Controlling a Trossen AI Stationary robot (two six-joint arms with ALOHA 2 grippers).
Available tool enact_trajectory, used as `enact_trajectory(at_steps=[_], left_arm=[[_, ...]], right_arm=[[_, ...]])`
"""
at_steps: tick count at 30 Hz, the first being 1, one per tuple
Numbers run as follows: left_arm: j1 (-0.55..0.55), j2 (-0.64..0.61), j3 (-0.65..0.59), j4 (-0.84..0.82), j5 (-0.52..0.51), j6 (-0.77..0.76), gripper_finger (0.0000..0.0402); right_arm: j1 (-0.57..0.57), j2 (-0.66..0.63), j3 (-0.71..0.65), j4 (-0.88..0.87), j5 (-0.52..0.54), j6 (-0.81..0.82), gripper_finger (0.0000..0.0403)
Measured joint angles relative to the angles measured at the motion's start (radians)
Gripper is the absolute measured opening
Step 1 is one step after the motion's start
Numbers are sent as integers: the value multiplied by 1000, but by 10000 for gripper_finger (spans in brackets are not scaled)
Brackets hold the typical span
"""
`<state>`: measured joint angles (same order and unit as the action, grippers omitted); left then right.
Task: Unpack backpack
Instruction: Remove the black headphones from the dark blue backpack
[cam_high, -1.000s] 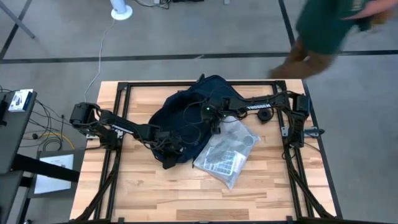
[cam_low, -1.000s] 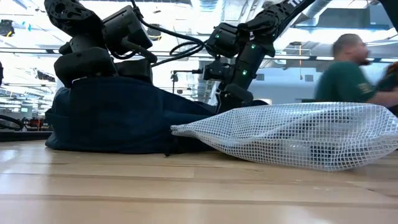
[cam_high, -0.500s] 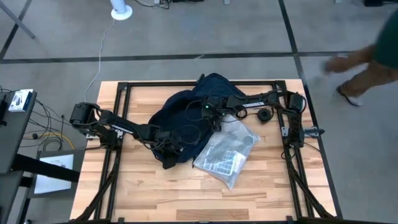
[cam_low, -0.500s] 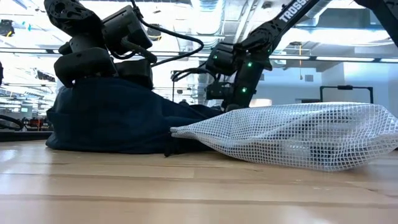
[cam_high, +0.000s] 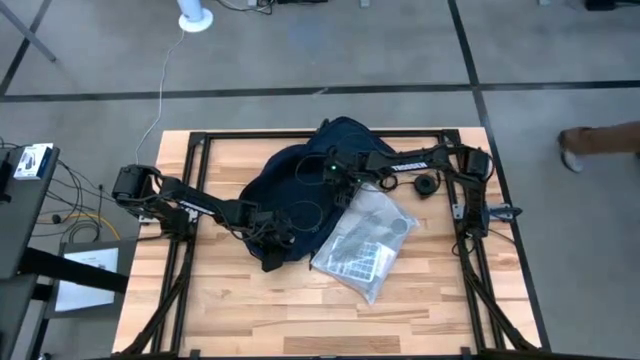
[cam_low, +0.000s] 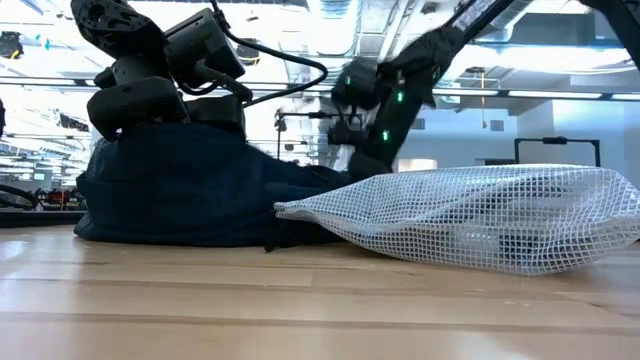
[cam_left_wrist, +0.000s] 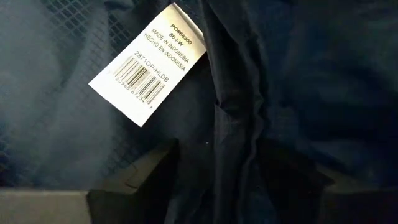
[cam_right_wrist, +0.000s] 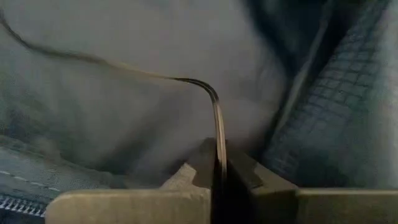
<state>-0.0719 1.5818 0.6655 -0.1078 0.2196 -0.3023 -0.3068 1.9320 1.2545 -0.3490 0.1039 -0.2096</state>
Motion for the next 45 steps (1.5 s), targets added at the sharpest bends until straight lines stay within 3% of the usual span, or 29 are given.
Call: enact_trajectory(at_steps=[16,25,28,35,41,45], left_arm=[[13,0,0,3,2,2,208],[26,0,0,1,5,1,208],[26,0,0,0,5,0,208],[26,0,0,-3,4,-6,208],[26,0,0,-8,2,-7,207],[26,0,0,-8,1,-8,207]], right_arm=[[110,-448,33,-65,127,54,0],[107,-469,33,-242,142,90,0],[122,-476,33,-231,178,109,0],[168,-601,33,-129,386,131,0],[218,-750,34,-112,769,96,0],[225,-841,34,-125,804,97,0]])
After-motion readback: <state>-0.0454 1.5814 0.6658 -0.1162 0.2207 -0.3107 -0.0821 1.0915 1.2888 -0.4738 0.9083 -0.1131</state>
